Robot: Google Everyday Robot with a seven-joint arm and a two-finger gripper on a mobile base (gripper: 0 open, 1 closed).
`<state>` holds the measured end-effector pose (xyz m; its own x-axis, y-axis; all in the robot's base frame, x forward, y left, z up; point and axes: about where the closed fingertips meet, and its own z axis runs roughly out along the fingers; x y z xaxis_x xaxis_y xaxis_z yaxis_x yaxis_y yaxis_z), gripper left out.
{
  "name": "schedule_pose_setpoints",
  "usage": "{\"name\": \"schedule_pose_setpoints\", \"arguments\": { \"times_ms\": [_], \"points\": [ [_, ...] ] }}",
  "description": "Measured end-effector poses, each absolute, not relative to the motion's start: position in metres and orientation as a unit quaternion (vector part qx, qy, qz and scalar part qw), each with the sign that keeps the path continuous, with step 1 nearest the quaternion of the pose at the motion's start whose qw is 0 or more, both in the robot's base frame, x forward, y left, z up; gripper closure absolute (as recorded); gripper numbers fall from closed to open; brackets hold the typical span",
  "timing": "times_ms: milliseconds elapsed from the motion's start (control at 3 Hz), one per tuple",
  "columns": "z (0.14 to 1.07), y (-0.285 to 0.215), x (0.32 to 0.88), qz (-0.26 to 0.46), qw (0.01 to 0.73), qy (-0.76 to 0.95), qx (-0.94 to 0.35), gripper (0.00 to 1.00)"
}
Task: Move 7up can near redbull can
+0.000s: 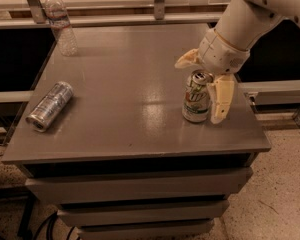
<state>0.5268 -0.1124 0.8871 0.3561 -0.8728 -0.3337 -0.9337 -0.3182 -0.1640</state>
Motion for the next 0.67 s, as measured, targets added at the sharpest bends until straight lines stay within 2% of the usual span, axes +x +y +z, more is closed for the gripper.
{"name": "schedule_pose_setpoints", "arguments": {
  "times_ms": [667],
  "points": [
    [0.8875,-0.1208,0.5292,0.09,0.165,0.566,-0.802,0.0]
  ]
}}
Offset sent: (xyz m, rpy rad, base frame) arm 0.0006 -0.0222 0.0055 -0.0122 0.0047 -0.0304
